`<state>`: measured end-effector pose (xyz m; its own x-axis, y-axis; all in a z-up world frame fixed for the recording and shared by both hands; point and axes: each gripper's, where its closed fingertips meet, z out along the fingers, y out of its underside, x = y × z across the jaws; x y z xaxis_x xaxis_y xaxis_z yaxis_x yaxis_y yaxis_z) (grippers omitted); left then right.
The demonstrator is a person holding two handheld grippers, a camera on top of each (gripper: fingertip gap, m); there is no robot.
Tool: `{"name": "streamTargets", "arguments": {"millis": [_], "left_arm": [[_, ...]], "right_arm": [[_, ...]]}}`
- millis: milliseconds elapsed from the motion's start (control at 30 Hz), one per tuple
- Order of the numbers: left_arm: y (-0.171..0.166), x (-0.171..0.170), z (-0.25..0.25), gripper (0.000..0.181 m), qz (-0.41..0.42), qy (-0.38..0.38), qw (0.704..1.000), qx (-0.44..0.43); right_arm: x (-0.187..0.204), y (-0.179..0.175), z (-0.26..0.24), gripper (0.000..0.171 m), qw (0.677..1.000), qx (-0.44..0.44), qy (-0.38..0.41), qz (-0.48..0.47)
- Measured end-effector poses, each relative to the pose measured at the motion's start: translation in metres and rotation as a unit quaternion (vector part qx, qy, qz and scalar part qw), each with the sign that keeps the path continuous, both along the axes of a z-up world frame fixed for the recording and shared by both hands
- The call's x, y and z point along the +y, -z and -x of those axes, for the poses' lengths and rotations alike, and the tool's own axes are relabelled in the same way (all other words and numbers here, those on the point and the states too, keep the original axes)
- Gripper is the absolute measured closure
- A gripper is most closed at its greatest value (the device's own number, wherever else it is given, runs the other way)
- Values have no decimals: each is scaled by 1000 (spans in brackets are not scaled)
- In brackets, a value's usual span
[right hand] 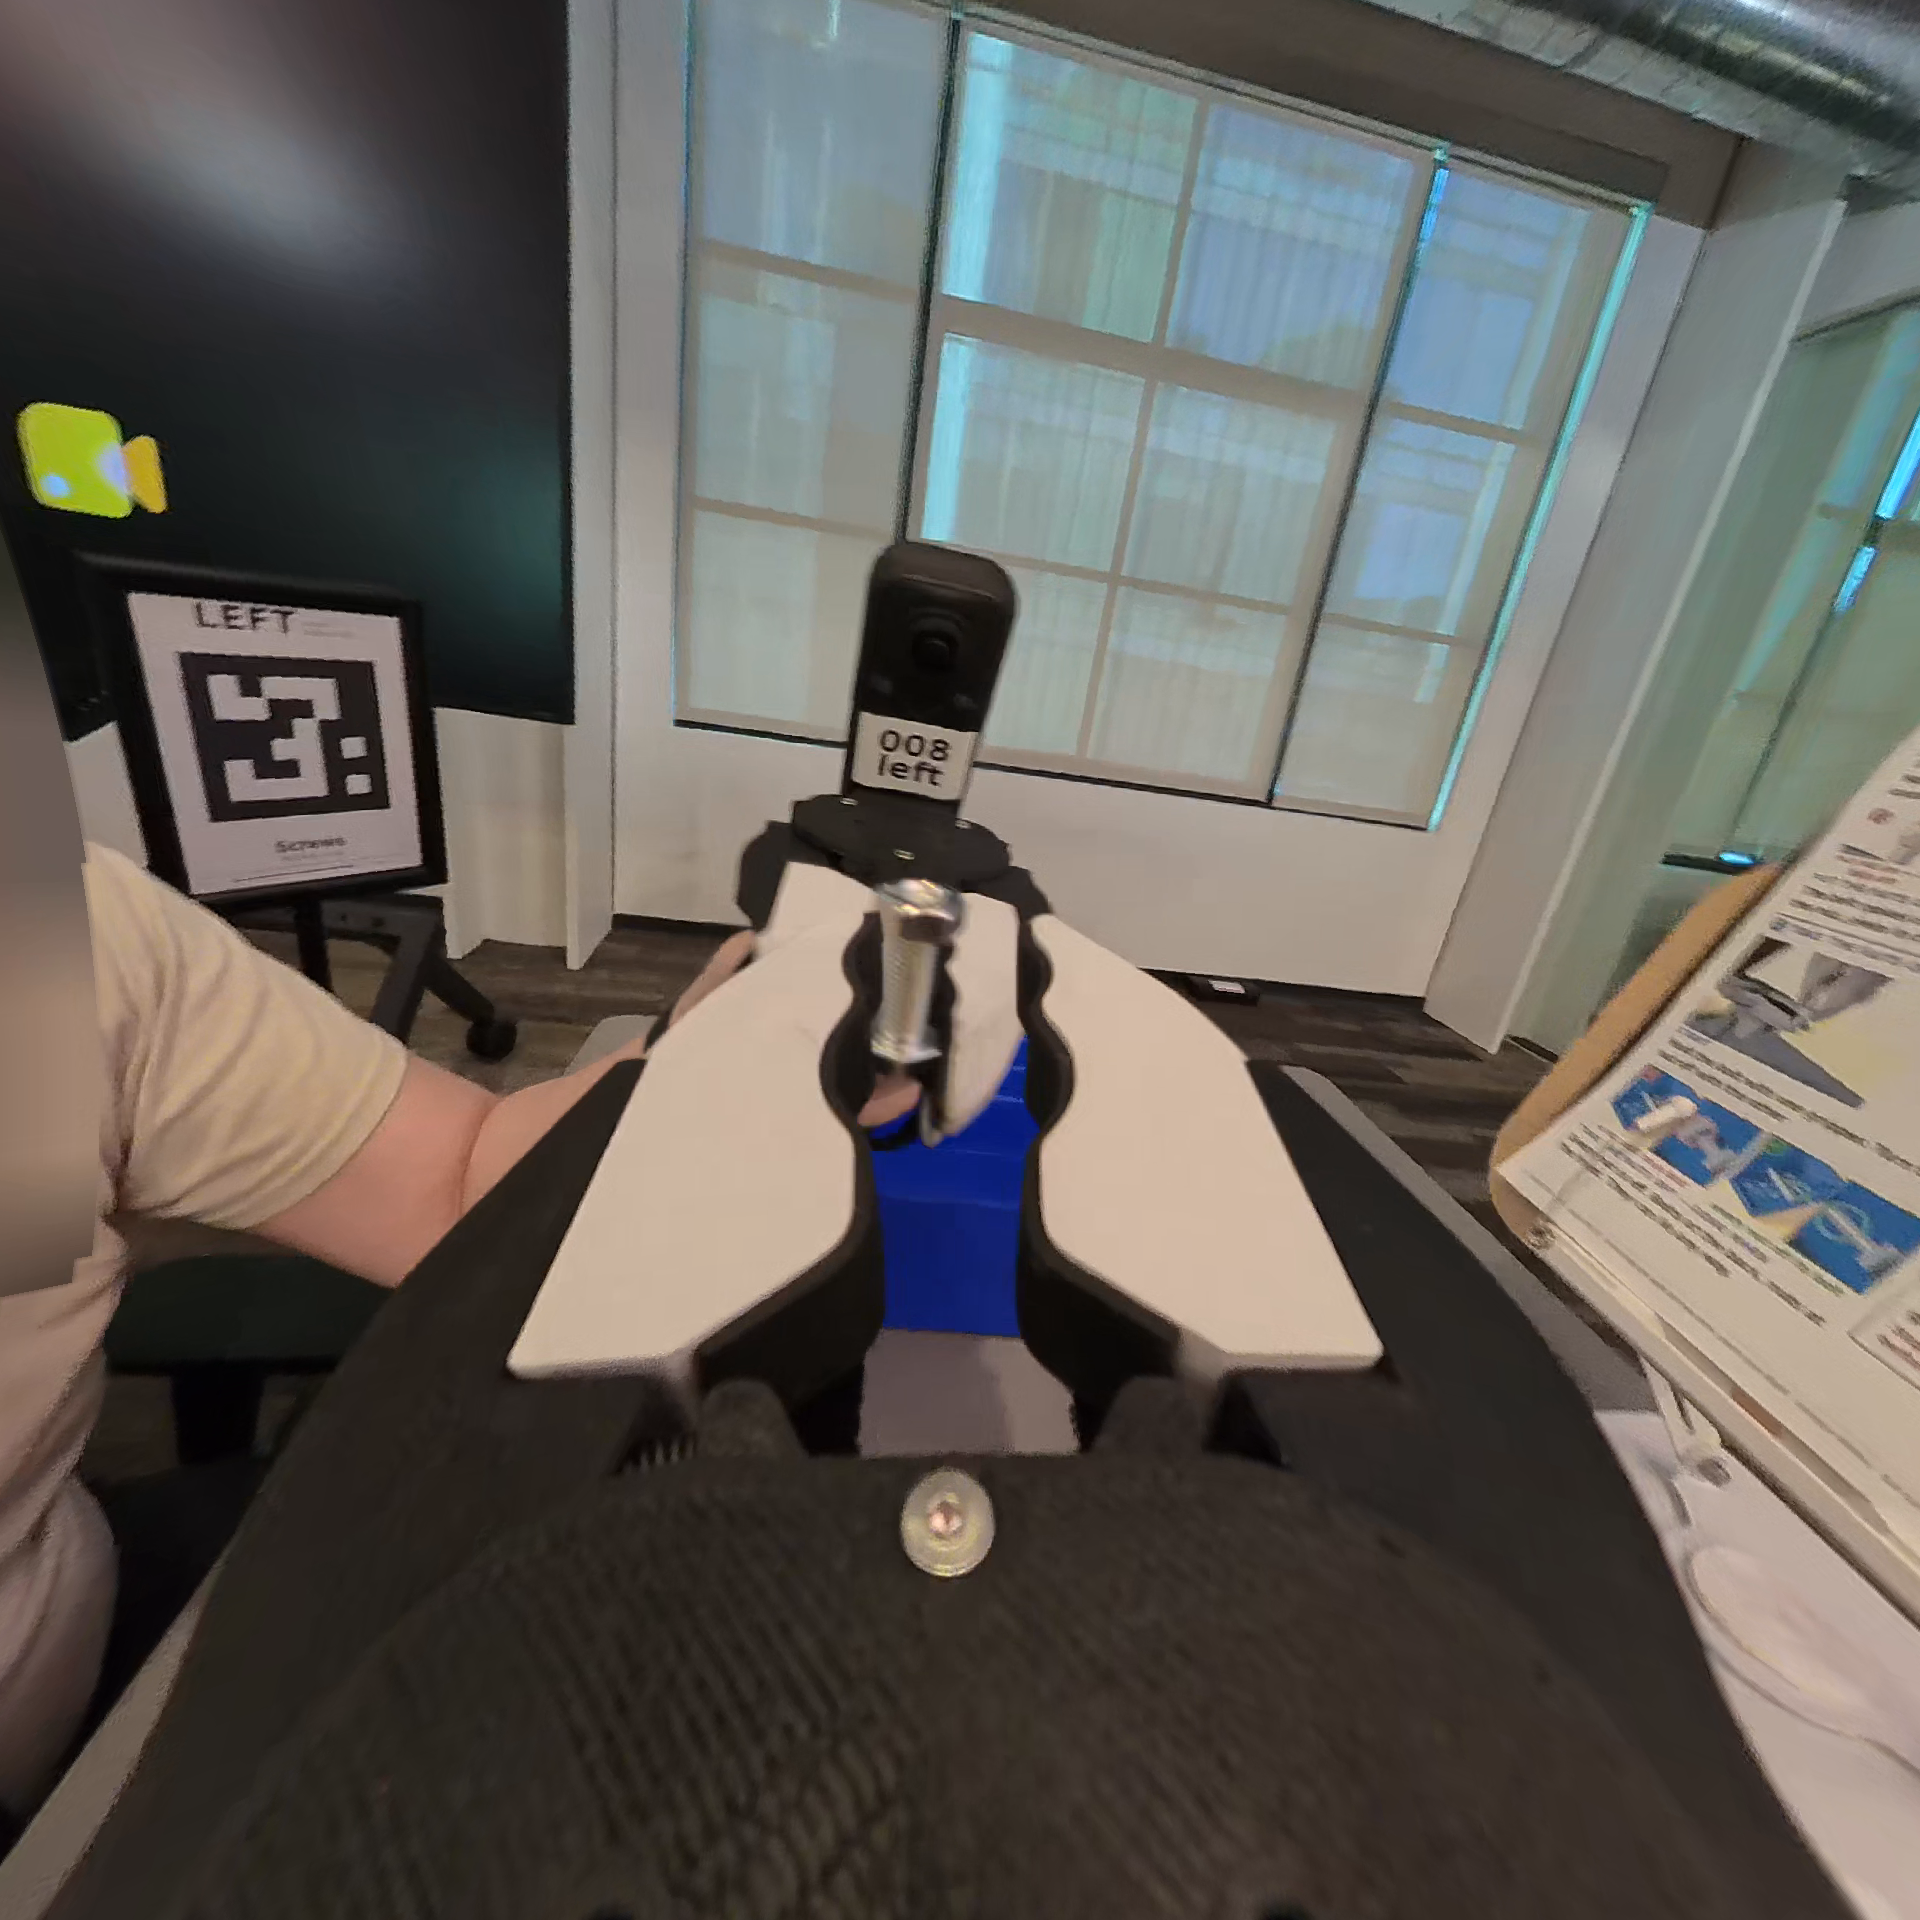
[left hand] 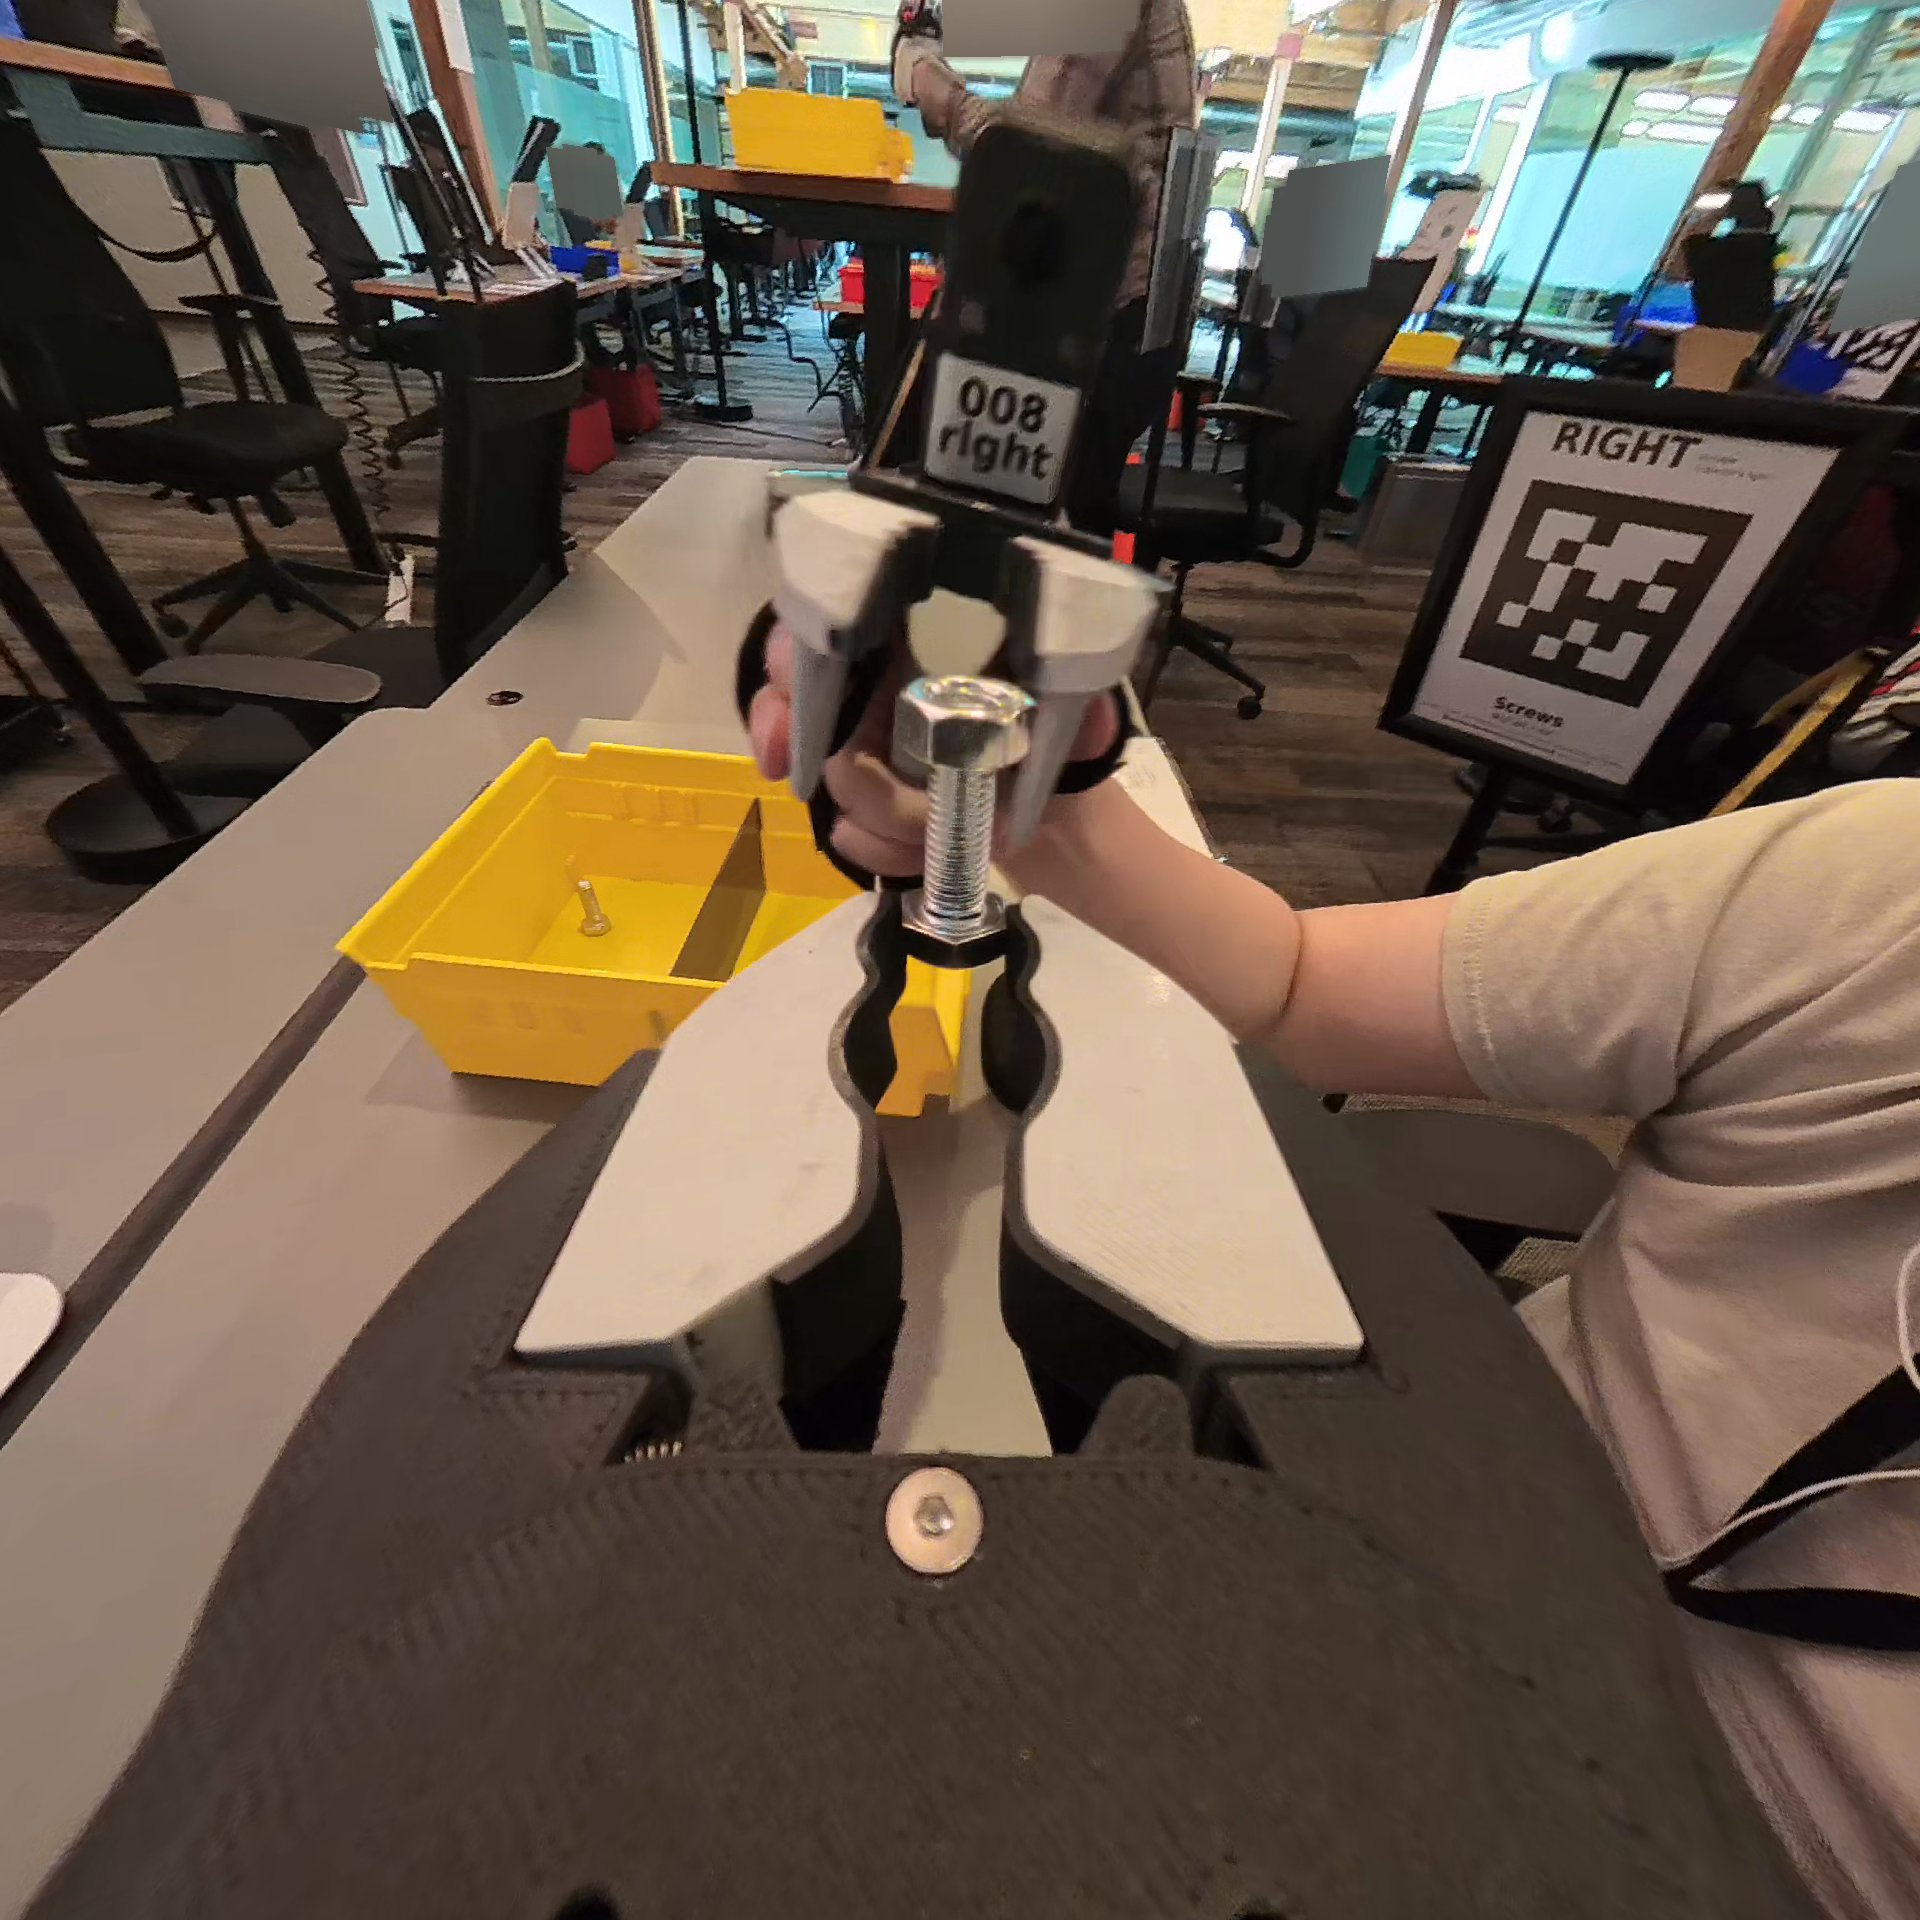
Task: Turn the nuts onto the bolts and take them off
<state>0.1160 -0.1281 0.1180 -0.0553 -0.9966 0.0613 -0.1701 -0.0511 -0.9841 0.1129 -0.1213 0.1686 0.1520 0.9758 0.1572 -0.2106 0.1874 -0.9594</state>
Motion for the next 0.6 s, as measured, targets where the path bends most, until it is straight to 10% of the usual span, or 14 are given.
{"name": "streamTargets", "arguments": {"millis": [600], "left_arm": [[0, -7, -3, 163, 9, 20, 1000, -2]], "right_arm": [[1, 7, 7, 147, 1000, -21, 3, 1]]}}
